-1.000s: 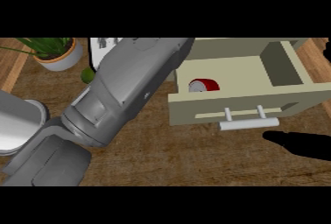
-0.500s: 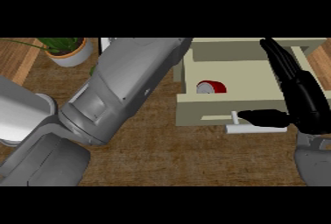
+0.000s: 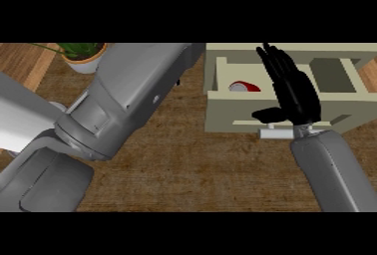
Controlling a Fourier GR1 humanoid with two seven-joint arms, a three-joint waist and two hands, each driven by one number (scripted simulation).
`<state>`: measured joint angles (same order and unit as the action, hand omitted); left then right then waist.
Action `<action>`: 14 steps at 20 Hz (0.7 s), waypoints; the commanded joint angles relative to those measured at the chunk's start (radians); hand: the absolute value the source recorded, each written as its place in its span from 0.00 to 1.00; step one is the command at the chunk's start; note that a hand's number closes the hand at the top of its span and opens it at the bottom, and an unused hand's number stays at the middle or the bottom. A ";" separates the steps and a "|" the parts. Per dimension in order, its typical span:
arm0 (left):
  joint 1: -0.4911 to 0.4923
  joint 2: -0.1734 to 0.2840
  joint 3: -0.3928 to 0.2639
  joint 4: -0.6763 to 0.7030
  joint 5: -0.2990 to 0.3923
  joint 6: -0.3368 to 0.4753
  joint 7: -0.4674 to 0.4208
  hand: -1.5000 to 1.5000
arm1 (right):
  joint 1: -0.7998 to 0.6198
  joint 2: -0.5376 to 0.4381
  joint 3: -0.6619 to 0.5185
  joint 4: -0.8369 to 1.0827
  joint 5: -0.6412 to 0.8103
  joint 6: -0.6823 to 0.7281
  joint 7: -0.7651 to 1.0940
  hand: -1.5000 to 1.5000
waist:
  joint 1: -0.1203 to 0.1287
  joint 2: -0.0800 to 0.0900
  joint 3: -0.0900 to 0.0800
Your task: Pick up the can, place it into the drawer and close the drawer
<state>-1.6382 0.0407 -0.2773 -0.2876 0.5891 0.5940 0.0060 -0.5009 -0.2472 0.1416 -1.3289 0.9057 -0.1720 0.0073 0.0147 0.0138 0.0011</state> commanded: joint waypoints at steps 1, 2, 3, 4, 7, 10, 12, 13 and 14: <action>0.014 0.050 0.007 -0.020 -0.013 -0.017 0.034 0.00 | -0.079 0.073 0.019 0.183 0.087 -0.116 -0.008 0.00 | 0.008 -0.005 0.000; 0.013 0.069 0.012 -0.017 -0.007 -0.057 0.031 0.00 | -0.148 0.072 -0.008 0.270 0.090 -0.133 -0.016 0.00 | 0.019 0.002 0.000; 0.019 0.038 0.001 -0.042 -0.018 0.003 0.050 0.00 | -0.137 0.059 -0.037 0.319 0.083 -0.183 -0.057 0.00 | 0.024 -0.006 0.000; 0.038 0.069 -0.005 -0.032 -0.031 -0.028 0.049 0.00 | -0.207 0.059 -0.044 0.340 0.090 -0.141 -0.019 0.00 | 0.018 -0.005 0.000; 0.081 0.084 0.000 -0.067 -0.035 -0.026 0.031 0.00 | -0.238 0.085 -0.060 0.469 0.143 -0.279 -0.034 0.00 | 0.026 -0.004 0.000; 0.095 0.089 -0.010 -0.113 -0.047 -0.011 0.059 0.00 | -0.310 0.118 -0.087 0.561 0.169 -0.377 -0.014 0.00 | 0.040 -0.006 0.000; 0.113 0.119 -0.010 -0.148 -0.043 -0.055 0.095 0.00 | -0.365 0.084 -0.123 0.635 0.154 -0.394 -0.052 0.00 | 0.048 -0.006 0.000; 0.118 0.139 -0.010 -0.146 -0.051 -0.052 0.087 0.00 | -0.356 0.123 -0.110 0.675 0.186 -0.464 -0.040 0.00 | 0.051 -0.002 0.000; 0.112 0.154 -0.010 -0.152 -0.051 -0.047 0.128 0.00 | -0.439 0.096 -0.130 0.688 0.175 -0.395 -0.011 0.00 | 0.050 -0.006 -0.001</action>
<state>-1.5459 0.1556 -0.2856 -0.4069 0.5461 0.5535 0.0909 -0.8246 -0.1543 0.0433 -0.7540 1.0607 -0.5331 -0.0242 0.0553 0.0090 0.0010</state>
